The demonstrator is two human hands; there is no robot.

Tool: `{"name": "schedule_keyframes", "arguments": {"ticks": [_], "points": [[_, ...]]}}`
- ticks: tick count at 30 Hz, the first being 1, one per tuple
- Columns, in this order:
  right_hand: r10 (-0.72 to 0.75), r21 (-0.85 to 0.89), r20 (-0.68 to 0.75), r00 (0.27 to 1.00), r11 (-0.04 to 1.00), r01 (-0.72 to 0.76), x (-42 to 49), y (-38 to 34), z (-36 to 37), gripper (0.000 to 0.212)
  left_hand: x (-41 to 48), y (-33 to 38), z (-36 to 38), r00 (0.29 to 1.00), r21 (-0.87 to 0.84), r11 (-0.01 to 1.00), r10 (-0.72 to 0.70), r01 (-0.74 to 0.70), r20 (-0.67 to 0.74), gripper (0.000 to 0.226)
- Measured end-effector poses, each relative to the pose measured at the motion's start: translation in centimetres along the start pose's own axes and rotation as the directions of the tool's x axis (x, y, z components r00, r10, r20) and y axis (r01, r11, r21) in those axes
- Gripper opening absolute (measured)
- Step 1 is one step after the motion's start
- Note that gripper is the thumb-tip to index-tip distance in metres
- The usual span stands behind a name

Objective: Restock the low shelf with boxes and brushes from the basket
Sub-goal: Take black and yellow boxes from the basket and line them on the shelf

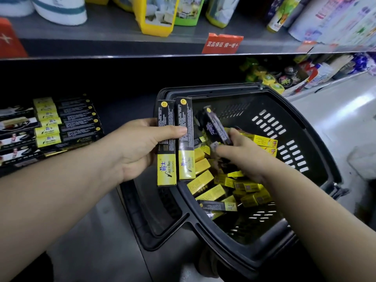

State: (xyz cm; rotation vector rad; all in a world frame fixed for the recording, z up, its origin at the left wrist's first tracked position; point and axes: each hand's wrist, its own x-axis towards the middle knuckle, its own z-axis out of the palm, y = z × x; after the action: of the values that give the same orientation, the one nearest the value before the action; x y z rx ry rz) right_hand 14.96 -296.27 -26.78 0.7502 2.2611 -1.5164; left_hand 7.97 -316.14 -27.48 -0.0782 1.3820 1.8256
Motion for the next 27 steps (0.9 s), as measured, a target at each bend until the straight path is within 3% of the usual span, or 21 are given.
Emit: {"name": "schedule_keyframes", "arguments": {"ticks": [1, 5, 8, 10, 12, 15, 17, 20, 22, 25, 27], "points": [[-0.036, 0.076, 0.002, 0.999, 0.996, 0.036, -0.7, -0.6, 0.9, 0.039, 0.0, 0.0, 0.0, 1.0, -0.006, 1.0, -0.001, 0.001, -0.001, 0.06], [-0.1, 0.102, 0.033, 0.994, 0.99, 0.096, -1.7, -1.9, 3.7, 0.063, -0.3, 0.0, -0.1, 1.0, -0.038, 0.999, 0.024, -0.024, -0.005, 0.057], [-0.118, 0.237, 0.03, 0.993, 0.966, 0.108, -2.1, -3.1, 4.7, 0.042, -0.8, 0.2, -0.7, 0.999, -0.041, 0.999, 0.032, -0.033, -0.023, 0.048], [-0.155, 0.224, -0.003, 0.988, 0.963, 0.152, -2.1, -3.7, 5.0, 0.036, -1.4, 0.4, -1.6, 0.999, -0.029, 0.999, 0.032, -0.033, -0.031, 0.04], [-0.211, 0.188, -0.004, 0.977, 0.96, 0.208, -1.7, -4.5, 5.3, 0.05, -2.1, 0.7, -2.7, 0.999, -0.018, 0.999, 0.048, -0.048, -0.02, 0.04], [-0.235, 0.126, 0.134, 0.963, 0.968, 0.218, -1.1, -5.8, 6.5, 0.069, -3.2, 1.3, -5.1, 0.998, 0.034, 0.998, 0.057, -0.057, -0.017, 0.049], [-0.246, 0.098, 0.206, 0.947, 0.968, 0.23, -0.7, -6.8, 7.9, 0.055, -3.9, 1.3, -7.1, 0.997, 0.049, 0.998, 0.051, -0.048, -0.058, 0.05], [-0.25, 0.125, 0.197, 0.948, 0.965, 0.229, 0.6, -8.6, 10.2, 0.027, -4.8, 0.9, -10.6, 0.985, 0.033, 0.999, 0.035, -0.03, -0.171, 0.041], [-0.197, 0.188, 0.168, 0.966, 0.968, 0.164, 1.9, -9.9, 11.7, 0.023, -5.5, 0.3, -13.2, 0.962, -0.005, 1.0, 0.008, -0.01, -0.273, 0.033], [-0.145, 0.248, 0.14, 0.98, 0.963, 0.107, 4.7, -11.3, 14.1, 0.018, -6.2, -0.5, -17.1, 0.913, -0.037, 0.999, -0.025, 0.012, -0.406, 0.056], [-0.117, 0.26, 0.127, 0.985, 0.962, 0.081, 6.8, -11.9, 15.8, 0.017, -6.4, -1.0, -19.5, 0.885, -0.041, 0.999, -0.04, 0.024, -0.464, 0.057]]}}
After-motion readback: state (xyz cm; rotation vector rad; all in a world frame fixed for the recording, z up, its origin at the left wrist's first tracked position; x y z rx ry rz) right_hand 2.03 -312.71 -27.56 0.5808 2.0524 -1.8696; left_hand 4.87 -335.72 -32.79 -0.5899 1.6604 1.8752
